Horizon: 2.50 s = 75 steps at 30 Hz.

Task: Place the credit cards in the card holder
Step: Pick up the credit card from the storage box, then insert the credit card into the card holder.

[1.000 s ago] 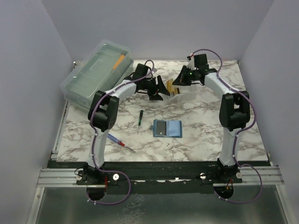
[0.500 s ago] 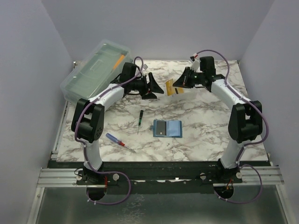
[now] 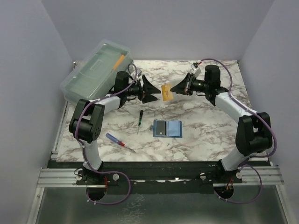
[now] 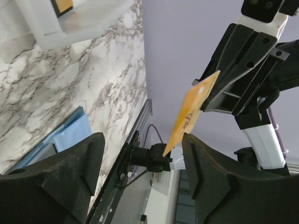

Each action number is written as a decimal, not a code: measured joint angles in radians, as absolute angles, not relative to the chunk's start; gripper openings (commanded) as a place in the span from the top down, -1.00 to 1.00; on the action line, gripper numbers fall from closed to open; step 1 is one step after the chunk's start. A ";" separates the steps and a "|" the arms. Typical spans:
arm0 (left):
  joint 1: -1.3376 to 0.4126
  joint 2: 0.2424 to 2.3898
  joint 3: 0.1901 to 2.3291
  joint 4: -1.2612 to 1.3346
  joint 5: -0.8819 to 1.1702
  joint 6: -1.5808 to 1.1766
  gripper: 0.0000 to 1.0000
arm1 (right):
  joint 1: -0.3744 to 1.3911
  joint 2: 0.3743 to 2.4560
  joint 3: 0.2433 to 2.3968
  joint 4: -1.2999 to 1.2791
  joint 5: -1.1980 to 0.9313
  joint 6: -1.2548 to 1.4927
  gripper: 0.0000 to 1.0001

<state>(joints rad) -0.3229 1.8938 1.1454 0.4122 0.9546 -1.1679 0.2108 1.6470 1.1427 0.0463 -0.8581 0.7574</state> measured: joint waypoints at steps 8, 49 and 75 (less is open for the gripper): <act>-0.343 1.868 1.084 0.667 0.954 -1.304 -0.17 | 0.211 1.612 1.090 0.195 -0.899 0.868 0.99; -0.505 1.779 1.065 -0.178 0.895 -0.667 1.00 | 0.420 1.573 0.910 -0.362 -0.475 0.489 0.13; -0.513 1.964 1.102 -0.227 0.924 -0.621 1.00 | 0.426 1.645 0.898 -0.402 -0.267 0.516 0.56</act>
